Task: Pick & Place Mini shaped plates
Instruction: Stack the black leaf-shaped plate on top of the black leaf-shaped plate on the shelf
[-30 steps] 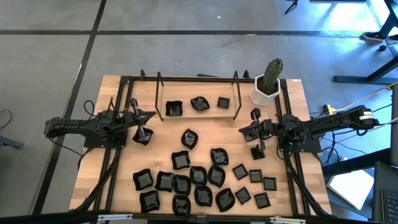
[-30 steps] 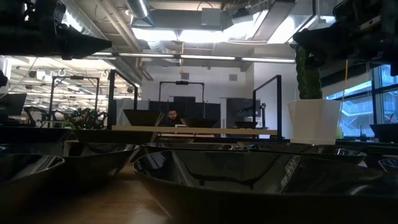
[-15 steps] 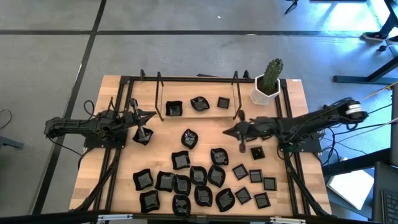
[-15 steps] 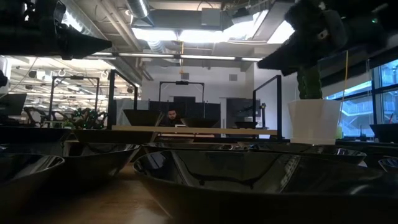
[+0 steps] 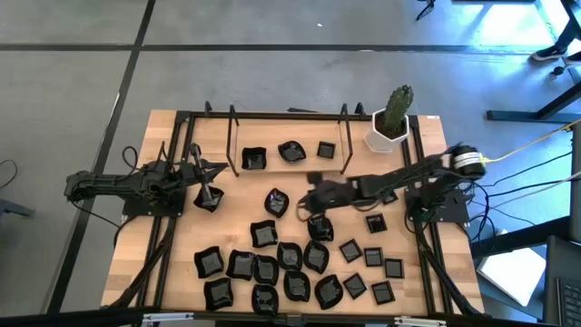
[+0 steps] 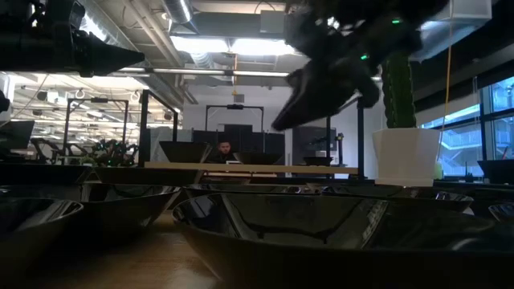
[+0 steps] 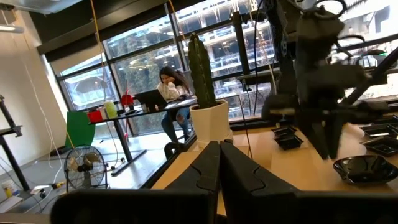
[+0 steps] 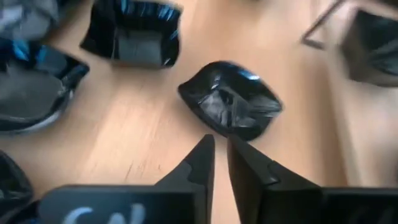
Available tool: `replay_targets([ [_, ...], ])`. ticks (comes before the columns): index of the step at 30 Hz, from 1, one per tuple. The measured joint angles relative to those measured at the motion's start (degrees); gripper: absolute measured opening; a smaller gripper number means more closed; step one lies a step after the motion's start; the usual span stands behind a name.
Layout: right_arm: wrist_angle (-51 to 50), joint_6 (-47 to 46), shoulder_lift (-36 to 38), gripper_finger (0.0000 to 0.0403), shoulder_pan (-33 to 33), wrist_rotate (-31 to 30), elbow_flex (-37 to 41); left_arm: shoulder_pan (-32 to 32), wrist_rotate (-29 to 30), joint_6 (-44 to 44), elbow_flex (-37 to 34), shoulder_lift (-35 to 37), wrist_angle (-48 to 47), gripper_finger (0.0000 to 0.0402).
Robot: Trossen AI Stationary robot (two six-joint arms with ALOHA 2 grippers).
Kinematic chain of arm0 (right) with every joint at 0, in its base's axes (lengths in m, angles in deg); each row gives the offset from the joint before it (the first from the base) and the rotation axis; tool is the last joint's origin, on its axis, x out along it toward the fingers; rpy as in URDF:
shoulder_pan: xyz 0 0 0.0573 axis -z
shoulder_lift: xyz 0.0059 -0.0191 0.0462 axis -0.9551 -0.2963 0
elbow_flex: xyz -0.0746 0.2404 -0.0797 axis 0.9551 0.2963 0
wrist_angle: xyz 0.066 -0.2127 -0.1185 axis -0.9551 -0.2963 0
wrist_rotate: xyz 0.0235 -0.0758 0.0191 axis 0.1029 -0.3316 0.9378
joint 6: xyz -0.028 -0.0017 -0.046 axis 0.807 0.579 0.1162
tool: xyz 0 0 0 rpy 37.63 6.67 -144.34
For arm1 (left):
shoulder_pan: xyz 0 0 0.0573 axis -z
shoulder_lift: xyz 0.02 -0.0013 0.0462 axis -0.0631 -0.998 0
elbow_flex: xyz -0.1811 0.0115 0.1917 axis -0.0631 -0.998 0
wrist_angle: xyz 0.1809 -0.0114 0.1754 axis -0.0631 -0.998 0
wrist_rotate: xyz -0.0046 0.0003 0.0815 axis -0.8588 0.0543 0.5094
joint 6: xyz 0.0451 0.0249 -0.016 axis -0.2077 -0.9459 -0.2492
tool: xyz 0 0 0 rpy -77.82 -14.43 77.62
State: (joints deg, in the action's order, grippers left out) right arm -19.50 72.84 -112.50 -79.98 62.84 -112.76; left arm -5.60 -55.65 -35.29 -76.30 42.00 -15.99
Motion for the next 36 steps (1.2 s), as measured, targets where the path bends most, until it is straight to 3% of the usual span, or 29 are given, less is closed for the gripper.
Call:
replay_targets([
  [6, -3.7, 8.5, -9.4, 0.0106, -1.0, -1.3, -8.2, 0.0, 0.0, 0.0, 0.0, 0.0, 0.0, 0.0005],
  [14, -4.9, 16.5, -13.8, 0.0165, -0.9, -2.9, -11.9, 0.0, 0.0, 0.0, 0.0, 0.0, 0.0, 0.0005],
  [27, -2.6, 20.1, -17.2, 0.0165, 0.2, -4.8, -12.0, 0.0, 0.0, 0.0, 0.0, 0.0, 0.0, 0.0003],
  [36, -2.7, 20.1, -17.2, 0.0121, 2.6, -0.1, -12.0, 0.0, 0.0, -1.4, 0.0, 0.0, -0.1, 0.0006],
])
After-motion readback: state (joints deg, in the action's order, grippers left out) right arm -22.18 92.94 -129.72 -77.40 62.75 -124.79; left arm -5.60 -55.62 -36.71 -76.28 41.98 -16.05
